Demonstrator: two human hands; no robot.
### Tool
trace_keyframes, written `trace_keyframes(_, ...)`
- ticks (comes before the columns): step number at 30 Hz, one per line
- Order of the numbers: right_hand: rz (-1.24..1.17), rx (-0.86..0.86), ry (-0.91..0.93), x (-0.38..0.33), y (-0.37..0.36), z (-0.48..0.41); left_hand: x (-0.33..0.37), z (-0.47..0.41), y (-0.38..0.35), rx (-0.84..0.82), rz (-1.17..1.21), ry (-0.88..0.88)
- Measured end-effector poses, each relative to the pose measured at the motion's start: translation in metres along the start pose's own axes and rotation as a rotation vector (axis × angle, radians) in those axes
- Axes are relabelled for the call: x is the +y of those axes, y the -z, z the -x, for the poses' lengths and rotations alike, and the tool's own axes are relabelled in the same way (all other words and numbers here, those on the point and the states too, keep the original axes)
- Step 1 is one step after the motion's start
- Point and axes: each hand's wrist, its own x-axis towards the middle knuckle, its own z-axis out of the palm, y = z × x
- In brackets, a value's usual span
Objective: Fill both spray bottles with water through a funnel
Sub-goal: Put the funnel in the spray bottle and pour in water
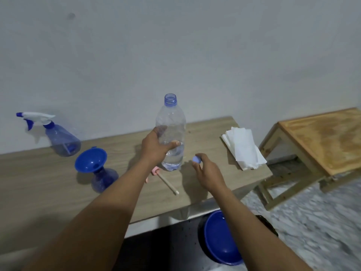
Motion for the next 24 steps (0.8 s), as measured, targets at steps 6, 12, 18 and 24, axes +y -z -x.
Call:
trace_keyframes(6, 0.187, -0.092, 0.04, 0.031, -0.043, 0.01, -0.009, -0.002, -0.003, 0.016, 0.024, -0.012)
trace_keyframes(12, 0.249, -0.117, 0.122, 0.037, -0.049, 0.011, -0.007, 0.006, -0.009, 0.068, -0.005, -0.047)
trace_keyframes(18, -0.158, 0.069, 0.129, -0.009, -0.002, -0.003, -0.004, 0.018, -0.014, 0.108, 0.046, -0.023)
trace_keyframes(24, -0.381, 0.027, 0.358, -0.08, 0.037, -0.03, 0.003, 0.03, -0.004, 0.092, 0.072, 0.041)
